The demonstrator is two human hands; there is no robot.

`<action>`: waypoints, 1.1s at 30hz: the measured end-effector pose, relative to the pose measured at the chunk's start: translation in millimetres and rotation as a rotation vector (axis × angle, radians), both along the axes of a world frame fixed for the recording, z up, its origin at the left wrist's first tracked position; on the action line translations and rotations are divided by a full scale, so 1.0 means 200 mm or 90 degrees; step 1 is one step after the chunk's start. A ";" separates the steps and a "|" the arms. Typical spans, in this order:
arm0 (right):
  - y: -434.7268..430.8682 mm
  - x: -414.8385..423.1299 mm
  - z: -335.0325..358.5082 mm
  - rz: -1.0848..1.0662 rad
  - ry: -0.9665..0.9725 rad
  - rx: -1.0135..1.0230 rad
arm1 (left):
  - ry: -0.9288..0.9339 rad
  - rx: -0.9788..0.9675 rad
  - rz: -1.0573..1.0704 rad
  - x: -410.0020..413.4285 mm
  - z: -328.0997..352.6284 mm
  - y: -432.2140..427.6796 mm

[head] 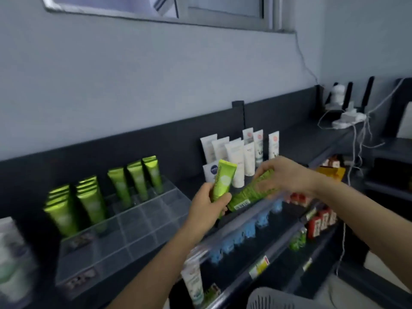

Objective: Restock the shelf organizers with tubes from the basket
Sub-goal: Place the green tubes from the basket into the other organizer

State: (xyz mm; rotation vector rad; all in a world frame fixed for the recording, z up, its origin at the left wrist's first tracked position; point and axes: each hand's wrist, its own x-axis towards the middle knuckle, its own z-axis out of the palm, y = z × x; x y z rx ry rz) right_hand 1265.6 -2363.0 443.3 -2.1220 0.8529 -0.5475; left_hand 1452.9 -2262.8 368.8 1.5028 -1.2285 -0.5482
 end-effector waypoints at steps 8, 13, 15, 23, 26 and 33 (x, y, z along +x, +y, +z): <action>0.06 0.54 0.17 0.070 -0.080 0.018 | -0.013 -0.059 0.185 0.43 0.19 0.15; 0.10 0.89 0.20 0.091 -0.115 0.092 | -0.065 -0.064 0.274 0.70 0.24 0.27; 0.11 1.03 0.18 0.098 -0.115 0.121 | -0.100 -0.052 0.310 0.82 0.26 0.31; 0.11 1.45 0.10 0.090 -0.110 0.164 | -0.190 0.020 0.375 1.16 0.35 0.42; 0.08 1.53 0.09 0.073 -0.085 0.144 | -0.217 0.039 0.364 1.22 0.35 0.39; 0.01 1.62 0.07 0.045 0.025 0.091 | -0.366 0.103 0.302 1.27 0.37 0.28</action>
